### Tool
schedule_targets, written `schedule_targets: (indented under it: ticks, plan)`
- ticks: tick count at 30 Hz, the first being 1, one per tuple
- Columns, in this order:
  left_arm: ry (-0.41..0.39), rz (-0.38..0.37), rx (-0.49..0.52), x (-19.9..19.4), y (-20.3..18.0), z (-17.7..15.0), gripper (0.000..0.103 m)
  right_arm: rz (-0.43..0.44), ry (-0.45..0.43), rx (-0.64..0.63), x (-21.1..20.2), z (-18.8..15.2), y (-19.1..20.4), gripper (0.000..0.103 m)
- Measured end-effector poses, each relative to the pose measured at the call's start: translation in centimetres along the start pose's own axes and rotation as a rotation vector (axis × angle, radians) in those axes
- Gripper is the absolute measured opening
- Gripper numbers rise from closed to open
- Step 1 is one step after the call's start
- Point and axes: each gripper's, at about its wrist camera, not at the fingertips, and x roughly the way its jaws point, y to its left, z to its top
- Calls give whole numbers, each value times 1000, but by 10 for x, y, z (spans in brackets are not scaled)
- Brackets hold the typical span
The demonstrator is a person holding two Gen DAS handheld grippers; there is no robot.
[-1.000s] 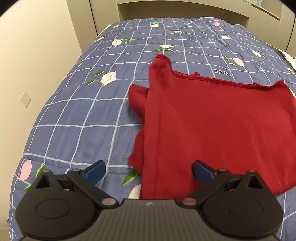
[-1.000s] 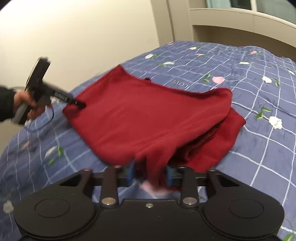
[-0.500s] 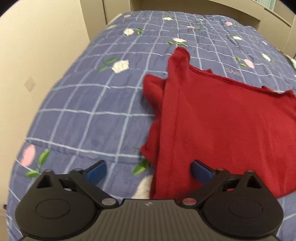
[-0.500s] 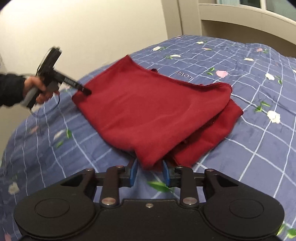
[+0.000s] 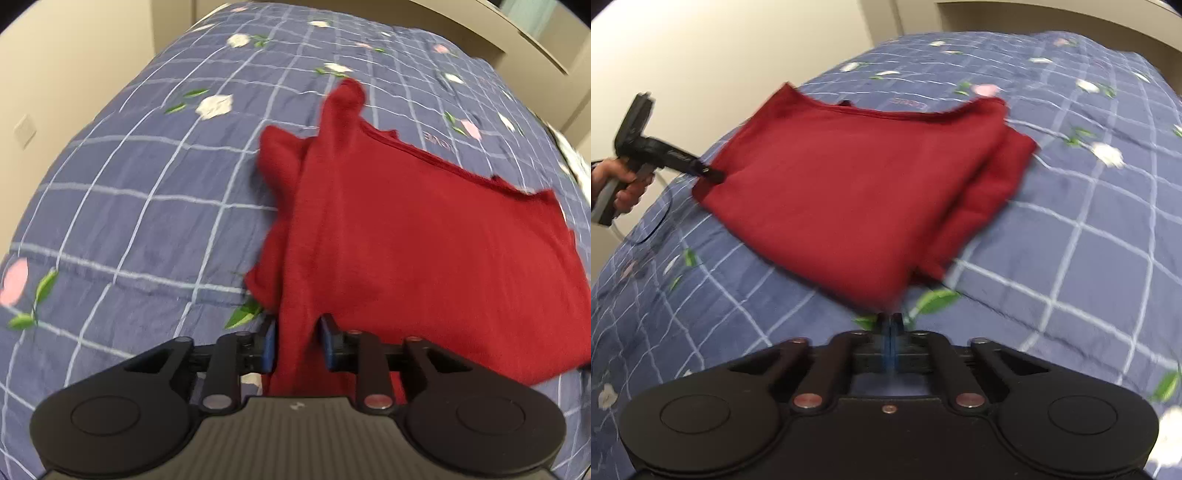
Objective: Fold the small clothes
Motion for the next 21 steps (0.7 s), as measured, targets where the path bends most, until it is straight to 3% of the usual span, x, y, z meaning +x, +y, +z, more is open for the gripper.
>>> schedule_targets:
  ticks: [3, 4, 6, 9, 16, 21]
  plan:
    - [2, 32, -5, -4, 1, 2, 55, -12, -40, 48, -12, -8, -4, 3]
    - [-1, 42, -2, -5, 1, 2, 60, -27, -57, 59, -18, -9, -3, 14]
    - [-15, 61, 11, -11, -1, 3, 67, -46, -102, 80, -28, -8, 3, 22]
    - [-37, 100, 36, -20, -8, 3, 84, -70, -163, 71, -32, 3, 19, 25]
    - [-94, 134, 87, -32, -28, 3, 98, -75, -217, 50, 6, 38, 49, 51]
    - [-63, 177, 80, -14, -34, -1, 99, -125, -198, 68, 30, 38, 54, 59]
